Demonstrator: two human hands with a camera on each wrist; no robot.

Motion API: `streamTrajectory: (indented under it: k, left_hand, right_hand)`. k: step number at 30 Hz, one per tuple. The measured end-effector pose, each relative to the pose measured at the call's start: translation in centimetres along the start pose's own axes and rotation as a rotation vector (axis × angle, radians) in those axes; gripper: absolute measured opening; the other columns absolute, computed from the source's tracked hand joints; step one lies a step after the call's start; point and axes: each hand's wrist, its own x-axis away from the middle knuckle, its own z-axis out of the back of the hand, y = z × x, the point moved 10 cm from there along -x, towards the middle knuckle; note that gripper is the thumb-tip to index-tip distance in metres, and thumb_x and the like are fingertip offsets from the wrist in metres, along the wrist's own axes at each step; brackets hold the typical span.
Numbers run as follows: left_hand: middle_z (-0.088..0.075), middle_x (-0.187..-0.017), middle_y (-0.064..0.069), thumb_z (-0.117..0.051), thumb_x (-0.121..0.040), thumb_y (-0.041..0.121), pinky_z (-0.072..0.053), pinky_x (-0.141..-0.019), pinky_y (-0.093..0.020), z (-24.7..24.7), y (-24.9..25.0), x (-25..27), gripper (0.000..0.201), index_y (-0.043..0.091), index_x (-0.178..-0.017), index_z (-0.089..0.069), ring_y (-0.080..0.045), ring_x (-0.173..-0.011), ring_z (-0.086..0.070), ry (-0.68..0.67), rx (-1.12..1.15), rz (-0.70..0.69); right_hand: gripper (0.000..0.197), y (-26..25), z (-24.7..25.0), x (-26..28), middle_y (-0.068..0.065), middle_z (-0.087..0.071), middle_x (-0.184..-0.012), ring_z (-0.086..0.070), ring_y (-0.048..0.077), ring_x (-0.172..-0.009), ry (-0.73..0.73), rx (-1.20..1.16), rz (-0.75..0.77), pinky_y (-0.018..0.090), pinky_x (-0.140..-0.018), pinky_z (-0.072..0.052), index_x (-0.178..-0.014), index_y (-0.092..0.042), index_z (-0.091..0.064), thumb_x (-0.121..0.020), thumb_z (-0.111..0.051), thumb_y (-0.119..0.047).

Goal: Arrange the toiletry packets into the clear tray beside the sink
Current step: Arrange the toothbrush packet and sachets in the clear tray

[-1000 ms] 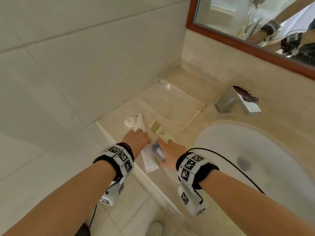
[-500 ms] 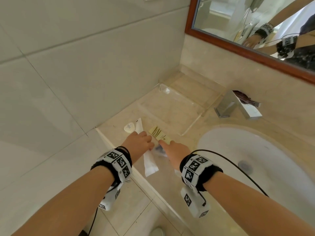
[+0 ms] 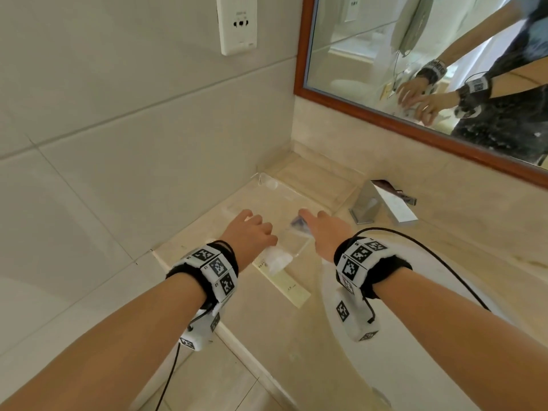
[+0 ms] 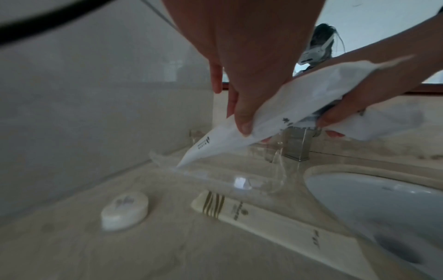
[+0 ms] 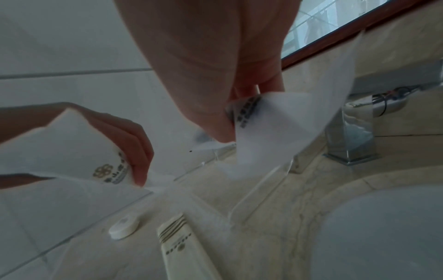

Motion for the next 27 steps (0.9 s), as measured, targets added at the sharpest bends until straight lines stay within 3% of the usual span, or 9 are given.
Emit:
streamTrajectory:
  k: [6,10,12,17,19,23,25,27]
  left_hand:
    - [-0.049,-0.13,-0.007,-0.057,-0.087,0.007,-0.019,-0.116,-0.045,1.4,-2.9,-3.7,0.044,0.018,-0.129,-0.047,-0.029,-0.125,-0.041,-0.077,-0.125,0.013]
    - [-0.048,-0.132,-0.01,-0.057,-0.087,0.008,-0.025,-0.112,-0.043,-0.2,-3.2,-7.5,0.047,0.016,-0.132,-0.046,-0.03,-0.126,-0.039,-0.16,-0.147,-0.047]
    - [-0.049,-0.132,-0.011,-0.058,-0.087,0.009,-0.029,-0.109,-0.041,-1.4,-3.0,-9.2,0.047,0.015,-0.132,-0.047,-0.03,-0.125,-0.04,-0.186,-0.137,-0.087]
    - [-0.046,-0.138,-0.011,-0.056,-0.091,0.013,-0.024,-0.113,-0.042,-6.2,-1.6,-12.2,0.044,0.011,-0.133,-0.045,-0.031,-0.13,-0.036,-0.294,-0.132,-0.196]
    - [-0.048,-0.137,-0.011,-0.053,-0.093,0.016,-0.026,-0.11,-0.041,-7.5,-1.5,-12.8,0.04,0.011,-0.132,-0.045,-0.03,-0.129,-0.037,-0.3,-0.047,-0.196]
    - [-0.049,-0.134,-0.012,-0.039,-0.099,0.037,-0.032,-0.105,-0.041,-7.6,-2.7,-13.0,0.042,0.012,-0.132,-0.046,-0.03,-0.123,-0.043,-0.187,0.146,-0.199]
    - [-0.05,-0.132,-0.011,-0.035,-0.101,0.03,-0.03,-0.107,-0.042,-7.8,-4.1,-13.0,0.035,0.013,-0.129,-0.048,-0.03,-0.123,-0.043,-0.148,0.124,-0.178]
    - [-0.049,-0.132,-0.011,-0.04,-0.098,0.015,-0.03,-0.106,-0.042,-9.1,-5.4,-12.8,0.031,0.015,-0.127,-0.048,-0.031,-0.123,-0.043,-0.214,0.101,-0.159]
  right_hand:
    - [0.059,1.3,2.5,-3.0,0.016,-0.052,-0.116,-0.062,0.036,-0.096,0.026,-0.004,-0.006,0.036,-0.071,-0.049,-0.136,-0.019,-0.031,-0.086,-0.048,0.007]
    - [0.062,2.3,3.3,-6.8,0.016,-0.052,-0.115,-0.062,0.036,-0.097,0.014,-0.027,-0.014,0.037,-0.075,-0.051,-0.137,-0.022,-0.031,-0.086,-0.048,0.007]
    - [0.061,2.6,3.4,-8.8,0.016,-0.053,-0.116,-0.061,0.035,-0.097,-0.004,-0.011,-0.007,0.032,-0.07,-0.046,-0.138,-0.021,-0.03,-0.087,-0.048,0.007]
    - [0.059,3.0,2.3,-12.6,0.015,-0.052,-0.116,-0.047,0.024,-0.076,-0.063,-0.074,-0.028,0.027,-0.067,-0.038,-0.136,-0.021,-0.032,-0.087,-0.048,0.009]
    - [0.061,2.7,1.2,-13.8,0.017,-0.051,-0.116,-0.05,0.027,-0.078,-0.104,-0.087,-0.018,0.031,-0.067,-0.042,-0.138,-0.019,-0.03,-0.087,-0.048,0.009]
    - [0.071,2.4,-0.4,-15.5,0.019,-0.048,-0.123,-0.059,0.037,-0.102,-0.175,-0.065,-0.006,0.037,-0.08,-0.049,-0.146,-0.021,-0.02,-0.088,-0.049,0.008]
    - [0.071,2.3,-0.5,-16.0,0.019,-0.048,-0.124,-0.06,0.037,-0.103,-0.184,-0.057,0.001,0.035,-0.079,-0.048,-0.147,-0.021,-0.02,-0.088,-0.048,0.007]
    - [0.069,2.0,-0.4,-16.5,0.019,-0.049,-0.123,-0.06,0.037,-0.103,-0.184,-0.057,0.012,0.034,-0.079,-0.048,-0.145,-0.021,-0.023,-0.088,-0.048,0.008]
